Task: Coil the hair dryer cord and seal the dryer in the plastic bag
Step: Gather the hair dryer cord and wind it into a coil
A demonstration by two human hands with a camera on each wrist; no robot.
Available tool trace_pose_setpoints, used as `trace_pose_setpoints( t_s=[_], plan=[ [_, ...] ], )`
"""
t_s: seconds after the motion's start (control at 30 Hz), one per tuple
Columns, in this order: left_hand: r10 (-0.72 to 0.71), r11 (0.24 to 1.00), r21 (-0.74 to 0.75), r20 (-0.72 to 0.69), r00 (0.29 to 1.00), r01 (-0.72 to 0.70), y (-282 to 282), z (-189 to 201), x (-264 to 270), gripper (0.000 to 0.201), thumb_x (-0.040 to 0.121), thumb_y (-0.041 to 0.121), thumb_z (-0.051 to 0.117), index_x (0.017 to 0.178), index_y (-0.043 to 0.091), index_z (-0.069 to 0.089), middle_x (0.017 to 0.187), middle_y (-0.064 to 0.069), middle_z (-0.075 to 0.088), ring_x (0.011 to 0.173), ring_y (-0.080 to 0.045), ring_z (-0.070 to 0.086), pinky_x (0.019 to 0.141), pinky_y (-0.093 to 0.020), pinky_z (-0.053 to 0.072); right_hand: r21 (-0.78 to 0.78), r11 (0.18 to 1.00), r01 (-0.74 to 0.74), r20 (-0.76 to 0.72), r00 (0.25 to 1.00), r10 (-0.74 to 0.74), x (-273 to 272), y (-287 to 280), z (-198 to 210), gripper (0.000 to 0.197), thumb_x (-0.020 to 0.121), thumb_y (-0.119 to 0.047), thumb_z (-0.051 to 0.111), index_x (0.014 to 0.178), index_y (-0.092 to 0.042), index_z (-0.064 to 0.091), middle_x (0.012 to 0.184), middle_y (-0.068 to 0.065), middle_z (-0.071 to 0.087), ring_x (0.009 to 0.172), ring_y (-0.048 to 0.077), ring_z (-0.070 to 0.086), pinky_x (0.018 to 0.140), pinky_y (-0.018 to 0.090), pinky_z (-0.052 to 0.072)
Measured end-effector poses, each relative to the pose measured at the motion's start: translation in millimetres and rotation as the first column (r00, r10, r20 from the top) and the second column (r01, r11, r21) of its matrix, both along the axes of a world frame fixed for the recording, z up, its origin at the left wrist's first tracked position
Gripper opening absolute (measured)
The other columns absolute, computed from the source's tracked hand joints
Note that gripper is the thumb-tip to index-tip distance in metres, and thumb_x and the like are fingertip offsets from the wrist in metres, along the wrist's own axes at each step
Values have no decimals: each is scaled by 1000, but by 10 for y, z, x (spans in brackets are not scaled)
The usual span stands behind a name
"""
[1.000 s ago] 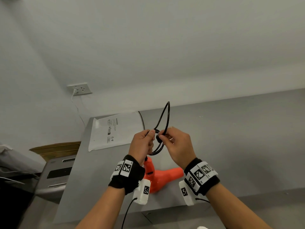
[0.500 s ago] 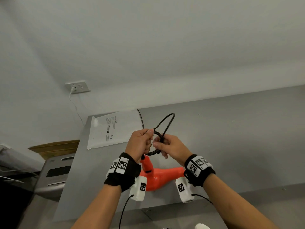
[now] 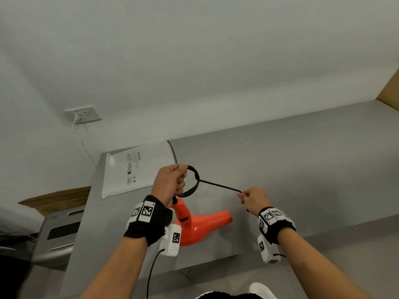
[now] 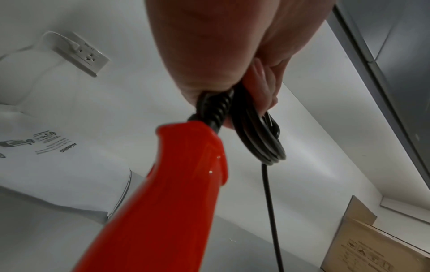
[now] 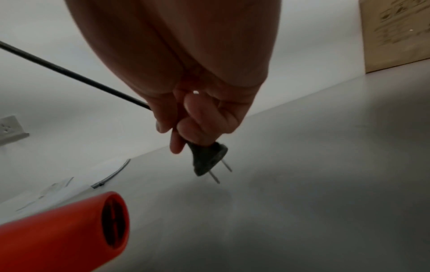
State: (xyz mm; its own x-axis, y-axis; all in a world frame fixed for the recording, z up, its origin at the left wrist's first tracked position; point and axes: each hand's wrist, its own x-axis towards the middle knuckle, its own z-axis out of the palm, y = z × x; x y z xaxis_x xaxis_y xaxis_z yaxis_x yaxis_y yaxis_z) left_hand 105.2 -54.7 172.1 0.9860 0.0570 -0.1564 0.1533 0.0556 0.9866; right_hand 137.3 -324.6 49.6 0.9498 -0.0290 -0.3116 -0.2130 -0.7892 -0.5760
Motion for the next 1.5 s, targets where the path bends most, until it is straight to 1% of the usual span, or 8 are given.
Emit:
trace_pose_setpoints(
  t_s=[0.13, 0.27, 0.37, 0.8, 1.0, 1.13, 1.27, 1.5],
  plan=[
    [14, 1000, 0, -2, 1000, -14, -40, 20, -3, 36, 103, 18, 50, 69, 11, 50, 48, 6, 29, 36, -7, 20, 36, -15, 19, 283, 945, 165, -91, 985, -145, -78, 7, 241, 38, 98, -26, 57, 67, -6, 67, 46, 6, 54, 35, 21, 53, 43, 26, 45],
    [38, 999, -6, -1, 999, -39, -24, 34, 12, 38, 104, 19, 50, 67, 12, 49, 48, 7, 29, 36, -7, 19, 37, -14, 18, 896, 425, 130, -108, 991, -74, -349, 318, 839, 23, 98, -6, 57, 80, 8, 63, 59, 13, 48, 46, 24, 58, 44, 30, 48],
    [40, 999, -9, 8, 999, -40, -62, 40, 4, 38, 104, 20, 49, 67, 12, 49, 48, 5, 29, 36, -7, 20, 37, -15, 18, 955, 295, -23, 47, 996, -73, -493, 628, 1149, 13, 94, 2, 60, 88, 13, 63, 67, 19, 62, 65, 31, 68, 64, 36, 61],
    [15, 997, 73, 31, 999, -17, -147, 58, -87, 37, 103, 19, 51, 67, 10, 54, 46, 5, 29, 37, -9, 21, 39, -18, 18, 553, 810, -194, 463, 880, -105, -508, 1200, 902, 10, 84, -13, 73, 79, -14, 64, 69, 6, 67, 64, 17, 62, 59, 23, 54],
    [-13, 1000, -1, 35, 999, 13, -125, 51, -108, 36, 103, 19, 51, 69, 9, 54, 46, 6, 29, 38, -9, 19, 39, -18, 16, 870, 444, 214, -161, 975, -155, -465, 1262, 804, 26, 87, -16, 67, 109, -4, 61, 108, 15, 72, 99, 26, 69, 80, 41, 58],
    [-45, 997, -62, 32, 998, 47, -113, 43, -96, 37, 103, 18, 51, 67, 9, 53, 47, 2, 28, 36, -8, 19, 41, -22, 12, 979, 140, 151, -157, 987, 31, -470, 1257, 842, 26, 90, 2, 54, 108, -11, 66, 104, 11, 72, 102, 26, 67, 96, 52, 51],
    [-12, 997, -78, 34, 999, 14, -67, 34, -75, 37, 103, 19, 51, 68, 8, 54, 47, 2, 27, 36, -9, 19, 39, -19, 14, 977, 200, 77, -97, 991, 90, -456, 1241, 773, 34, 90, -8, 65, 124, -9, 60, 115, 23, 68, 107, 36, 68, 97, 55, 51],
    [56, 995, -80, 16, 998, -55, 22, 1, -5, 37, 103, 19, 51, 67, 10, 53, 48, 3, 30, 35, -6, 19, 38, -15, 15, 902, 421, -95, 41, 990, 134, -589, 1072, 563, 9, 98, -10, 59, 102, -3, 59, 71, 7, 59, 67, 28, 59, 68, 42, 55]
  ],
)
